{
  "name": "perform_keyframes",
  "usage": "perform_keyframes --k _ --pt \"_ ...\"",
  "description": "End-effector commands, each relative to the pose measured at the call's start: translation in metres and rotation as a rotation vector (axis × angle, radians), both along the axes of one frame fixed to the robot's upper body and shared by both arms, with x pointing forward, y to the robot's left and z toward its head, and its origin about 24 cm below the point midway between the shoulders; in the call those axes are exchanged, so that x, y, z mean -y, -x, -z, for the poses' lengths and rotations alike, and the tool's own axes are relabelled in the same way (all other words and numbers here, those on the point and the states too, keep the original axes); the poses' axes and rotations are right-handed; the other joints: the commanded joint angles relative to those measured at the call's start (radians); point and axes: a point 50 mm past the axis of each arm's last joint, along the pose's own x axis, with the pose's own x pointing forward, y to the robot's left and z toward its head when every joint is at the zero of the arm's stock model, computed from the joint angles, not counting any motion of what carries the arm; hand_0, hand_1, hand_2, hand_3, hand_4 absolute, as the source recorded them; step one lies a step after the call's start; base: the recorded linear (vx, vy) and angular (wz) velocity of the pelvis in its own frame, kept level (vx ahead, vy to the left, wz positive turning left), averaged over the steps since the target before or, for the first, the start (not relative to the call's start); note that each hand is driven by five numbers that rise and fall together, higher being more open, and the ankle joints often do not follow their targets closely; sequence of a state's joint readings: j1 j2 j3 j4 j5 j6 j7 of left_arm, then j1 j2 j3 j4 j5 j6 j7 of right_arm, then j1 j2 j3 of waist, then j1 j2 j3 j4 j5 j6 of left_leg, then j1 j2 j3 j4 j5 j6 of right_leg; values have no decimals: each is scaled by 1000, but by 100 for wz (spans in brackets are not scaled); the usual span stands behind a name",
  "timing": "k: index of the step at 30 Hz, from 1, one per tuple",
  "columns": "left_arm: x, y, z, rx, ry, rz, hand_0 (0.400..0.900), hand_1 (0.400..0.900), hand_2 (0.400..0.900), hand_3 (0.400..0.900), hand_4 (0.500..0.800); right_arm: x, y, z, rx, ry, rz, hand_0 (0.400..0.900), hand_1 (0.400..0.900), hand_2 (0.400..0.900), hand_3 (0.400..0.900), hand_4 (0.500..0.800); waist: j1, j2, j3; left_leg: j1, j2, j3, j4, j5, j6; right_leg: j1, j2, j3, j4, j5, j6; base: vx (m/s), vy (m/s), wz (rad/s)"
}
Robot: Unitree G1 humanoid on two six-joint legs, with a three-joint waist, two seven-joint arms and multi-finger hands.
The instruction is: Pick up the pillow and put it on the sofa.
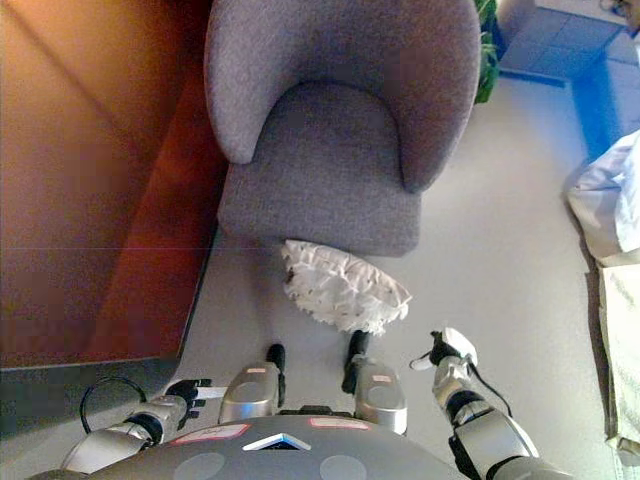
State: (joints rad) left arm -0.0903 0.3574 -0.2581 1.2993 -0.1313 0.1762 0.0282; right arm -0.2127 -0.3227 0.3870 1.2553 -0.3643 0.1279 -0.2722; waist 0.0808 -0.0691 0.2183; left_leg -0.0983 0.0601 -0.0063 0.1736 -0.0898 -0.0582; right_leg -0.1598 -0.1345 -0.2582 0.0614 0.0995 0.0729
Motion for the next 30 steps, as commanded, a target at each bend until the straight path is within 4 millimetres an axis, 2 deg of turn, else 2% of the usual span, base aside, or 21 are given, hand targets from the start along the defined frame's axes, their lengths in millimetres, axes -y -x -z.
perform_keyframes --k 1,3,5,10,13,16,17,22,26,30 --pt "0 -29 -8 80 -11 43 900 900 900 900 800 18 -56 -39 241 132 33 900 900 900 900 800 37 80 75 -76 -50 -3 -73 68 65 -49 -71 44 155 -103 70 -309 131 25" --pt "9 -40 -8 120 18 54 900 900 900 900 800 15 -70 -47 295 154 56 900 900 900 900 800 43 105 109 -156 -63 -2 -9 68 65 -114 -88 37 210 -119 56 -284 128 27" --pt "17 -49 -9 153 43 66 900 900 900 900 800 21 -85 -61 363 159 84 900 900 900 900 800 49 131 155 -251 -77 3 79 62 64 -186 -120 16 285 -135 40 -266 105 17" --pt "11 -55 -14 205 66 9 900 900 900 900 800 18 -121 -94 459 140 83 900 900 900 900 800 56 159 218 -407 -79 11 214 29 60 -343 -139 23 462 -204 5 -174 50 3" --pt "14 -57 -14 221 91 -6 900 900 900 900 800 15 -133 -103 501 147 86 900 900 900 900 800 64 186 238 -491 -85 23 295 7 63 -434 -153 30 573 -244 -17 -131 75 13" --pt "17 -60 -14 237 104 -25 900 900 900 900 800 12 -143 -114 549 127 76 900 900 900 900 800 63 193 255 -561 -89 32 371 -19 65 -499 -160 42 649 -274 -33 -80 43 10" --pt "17 -60 -14 237 107 -30 900 900 900 900 800 11 -145 -116 560 120 74 900 900 900 900 800 62 192 262 -570 -91 32 410 -58 60 -511 -163 56 690 -310 -26 -18 11 8" --pt "18 -57 -13 258 129 -48 900 900 900 900 800 15 -154 -130 620 131 50 900 900 900 900 800 60 196 277 -653 -83 44 511 -89 65 -599 -164 80 796 -345 -41 -42 39 0" --pt "29 -51 -7 247 155 -48 900 900 900 900 800 20 -151 -133 684 188 111 900 900 900 900 800 54 216 279 -684 -80 56 569 -108 66 -639 -165 102 856 -366 -51 -13 83 0" --pt "29 -42 -4 235 159 -73 900 900 900 900 800 33 -148 -142 782 272 186 900 900 900 900 800 43 210 279 -696 -71 60 588 -114 63 -647 -157 112 867 -367 -50 4 38 -8"
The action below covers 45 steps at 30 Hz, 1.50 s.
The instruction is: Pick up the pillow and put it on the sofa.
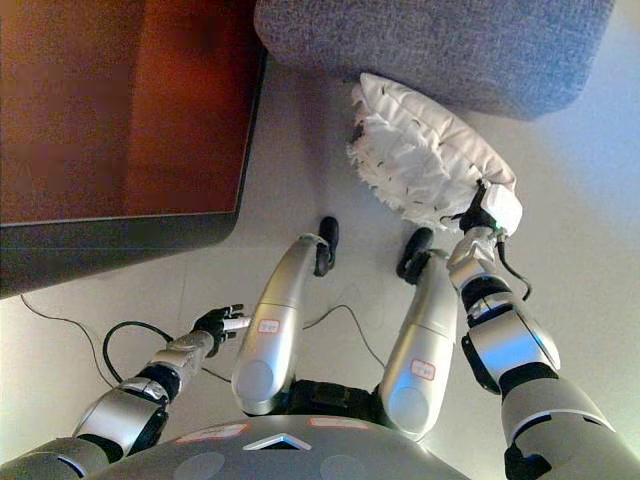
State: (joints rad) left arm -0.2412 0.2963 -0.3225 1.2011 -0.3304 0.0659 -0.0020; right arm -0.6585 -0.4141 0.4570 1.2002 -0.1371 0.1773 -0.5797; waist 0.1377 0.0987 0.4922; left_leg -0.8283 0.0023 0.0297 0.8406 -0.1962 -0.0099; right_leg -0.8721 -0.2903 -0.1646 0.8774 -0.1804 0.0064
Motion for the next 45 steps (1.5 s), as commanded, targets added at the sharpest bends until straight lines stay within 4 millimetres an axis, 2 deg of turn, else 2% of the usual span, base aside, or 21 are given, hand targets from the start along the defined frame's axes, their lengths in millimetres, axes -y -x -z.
perform_keyframes --k 1,5,8,11,16,23,27,33,39,45 --pt "-21 52 16 -130 -33 -84 900 900 900 900 800 34 10 -15 121 86 122 900 900 900 900 800 -16 40 5 33 -9 25 -77 -8 14 67 2 19 51 -86 16 12 14 -10" --pt "-26 60 16 -143 -28 -105 900 900 900 900 800 53 14 -24 147 76 136 900 900 900 900 800 -28 35 9 21 10 32 -58 -7 14 56 14 28 68 -84 12 14 17 -8" --pt "-23 57 17 -163 -28 -80 900 900 900 900 800 62 9 -33 145 56 176 900 900 900 900 800 -15 53 -3 -8 10 35 -7 -14 17 28 1 35 117 -94 5 40 13 12" --pt "-27 61 17 -178 -46 -79 900 900 900 900 800 73 -7 -66 168 36 189 900 900 900 900 800 -2 51 -6 -23 12 31 29 -23 19 14 -11 31 154 -103 -4 27 -38 9" --pt "-29 78 20 -201 -43 -117 900 900 900 900 800 80 -24 -109 225 49 166 900 900 900 900 800 2 47 -4 -48 27 29 66 -27 15 -10 7 41 193 -122 -23 36 -17 -4" --pt "-31 88 22 -213 -28 -138 900 900 900 900 800 76 -43 -158 303 63 104 900 900 900 900 800 15 68 6 -106 28 26 125 -33 15 -68 16 58 254 -145 -36 16 5 -1" --pt "-37 92 21 -217 -28 -157 900 900 900 900 800 65 -58 -189 286 -9 1 900 900 900 900 800 27 84 12 -156 21 21 158 -33 11 -120 22 70 294 -159 -44 0 0 0" --pt "-36 90 20 -197 0 -143 900 900 900 900 800 46 -70 -204 203 -82 -171 900 900 900 900 800 35 100 20 -210 13 18 165 -19 -2 -182 31 82 317 -165 -48 -6 14 -1" --pt "-33 91 21 -182 28 -126 900 900 900 900 800 28 -77 -199 111 -170 -290 900 900 900 900 800 41 109 27 -235 9 14 177 -12 -14 -211 29 84 335 -168 -47 -6 28 -2" --pt "-32 93 21 -167 34 -111 900 900 900 900 800 19 -81 -204 88 -150 -317 900 900 900 900 800 49 127 28 -272 2 9 203 -11 -23 -255 21 93 367 -172 -45 -15 21 6"
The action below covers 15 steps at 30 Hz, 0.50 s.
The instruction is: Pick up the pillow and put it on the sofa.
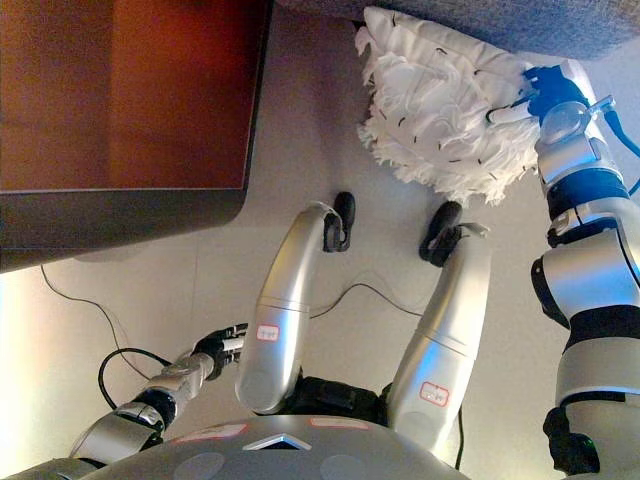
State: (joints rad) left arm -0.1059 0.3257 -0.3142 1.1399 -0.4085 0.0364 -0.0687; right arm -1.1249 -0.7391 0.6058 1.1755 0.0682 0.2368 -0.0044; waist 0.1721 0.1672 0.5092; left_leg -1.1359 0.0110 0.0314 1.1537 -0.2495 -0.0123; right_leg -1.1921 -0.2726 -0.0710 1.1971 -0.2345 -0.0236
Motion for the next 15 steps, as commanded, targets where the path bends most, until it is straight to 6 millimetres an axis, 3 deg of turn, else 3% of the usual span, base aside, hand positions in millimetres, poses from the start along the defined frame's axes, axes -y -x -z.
perform_keyframes --k 1,9,15 --pt "-23 55 9 -132 -51 -47 900 900 900 900 800 -31 -14 -27 42 28 -171 900 900 900 900 800 15 62 11 26 -9 7 -103 42 -23 54 3 2 54 -119 -15 -25 49 6" --pt "-20 53 8 -111 -18 -51 900 900 900 900 800 -43 -20 -49 12 107 -196 900 900 900 900 800 22 95 11 -36 -23 2 -77 50 -38 -26 -3 35 104 -129 -14 -32 33 8" --pt "-19 58 8 -114 0 -66 900 900 900 900 800 -37 -18 -63 -82 206 -170 900 900 900 900 800 28 116 11 -59 -27 5 -81 66 -48 -64 -12 46 122 -129 -14 -24 37 6"
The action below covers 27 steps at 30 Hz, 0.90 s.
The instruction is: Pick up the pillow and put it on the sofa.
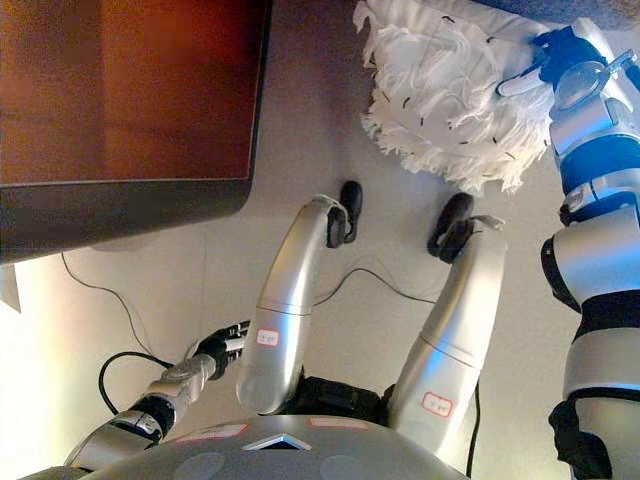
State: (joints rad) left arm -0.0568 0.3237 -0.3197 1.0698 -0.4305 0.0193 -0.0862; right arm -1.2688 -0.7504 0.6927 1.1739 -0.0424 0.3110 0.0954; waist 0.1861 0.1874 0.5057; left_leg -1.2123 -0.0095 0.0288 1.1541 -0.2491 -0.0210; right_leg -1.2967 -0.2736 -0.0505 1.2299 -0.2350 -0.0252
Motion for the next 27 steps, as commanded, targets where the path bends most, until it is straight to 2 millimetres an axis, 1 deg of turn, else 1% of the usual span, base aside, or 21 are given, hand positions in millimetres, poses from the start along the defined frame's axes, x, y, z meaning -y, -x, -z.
perform_keyframes --k 1,4,6,7,9,12,16,19,22,25,27 --pt "-28 54 8 -150 -47 -70 900 900 900 900 800 -25 -8 -19 -65 80 -129 900 900 900 900 800 15 97 14 13 -7 7 -79 66 -40 35 -13 27 94 -129 -12 -25 18 4" --pt "-30 56 7 -143 -36 -70 900 900 900 900 800 -22 -7 -28 -121 116 -118 900 900 900 900 800 20 105 14 3 -11 7 -72 66 -45 20 -19 34 107 -133 -12 -33 33 4" --pt "-30 52 5 -128 -28 -63 900 900 900 900 800 -21 -6 -33 -142 132 -118 900 900 900 900 800 21 109 14 -3 -14 7 -67 64 -47 8 -22 37 116 -136 -13 -35 27 7" --pt "-30 51 5 -124 -24 -60 900 900 900 900 800 -19 -5 -36 -140 143 -106 400 400 400 400 500 21 112 14 -5 -15 7 -63 64 -48 4 -23 40 121 -137 -13 -27 31 8" --pt "-29 49 3 -114 -15 -54 900 900 900 900 800 -13 -3 -42 -112 155 -77 400 400 400 400 500 23 118 14 -7 -16 7 -63 65 -49 -2 -26 45 126 -138 -13 -23 30 7" --pt "-28 50 2 -99 0 -62 900 900 900 900 800 -9 -2 -53 -67 181 -80 400 400 400 400 500 25 124 14 -8 -17 6 -75 71 -53 -4 -28 47 119 -135 -10 -36 21 5" --pt "-28 53 2 -101 5 -72 900 900 900 900 800 -8 -1 -57 -28 179 -77 400 400 400 400 500 25 129 14 -1 -15 6 -89 78 -56 0 -30 47 114 -132 -9 0 0 0" --pt "-28 57 3 -101 10 -77 900 900 900 900 800 -6 0 -56 -19 177 -75 400 400 400 400 500 27 131 14 5 -11 7 -91 83 -59 6 -31 46 116 -133 -10 0 0 0" --pt "-25 58 4 -106 0 -74 900 900 900 900 800 -3 1 -55 -16 162 -76 400 400 400 400 500 37 131 14 7 -6 10 -85 91 -52 15 -31 47 124 -132 -12 15 -39 -2" --pt "-25 66 8 -128 -46 -69 900 900 900 900 800 -6 0 -47 -31 110 -80 400 400 400 400 500 47 109 14 6 -4 3 -45 87 -45 27 -38 44 156 -133 -19 72 -128 3" --pt "-26 69 11 -146 -75 -74 900 900 900 900 800 -9 -2 -38 -49 71 -93 400 400 400 400 500 48 88 14 9 2 -2 -11 83 -42 36 -38 41 183 -132 -22 98 -99 -2"
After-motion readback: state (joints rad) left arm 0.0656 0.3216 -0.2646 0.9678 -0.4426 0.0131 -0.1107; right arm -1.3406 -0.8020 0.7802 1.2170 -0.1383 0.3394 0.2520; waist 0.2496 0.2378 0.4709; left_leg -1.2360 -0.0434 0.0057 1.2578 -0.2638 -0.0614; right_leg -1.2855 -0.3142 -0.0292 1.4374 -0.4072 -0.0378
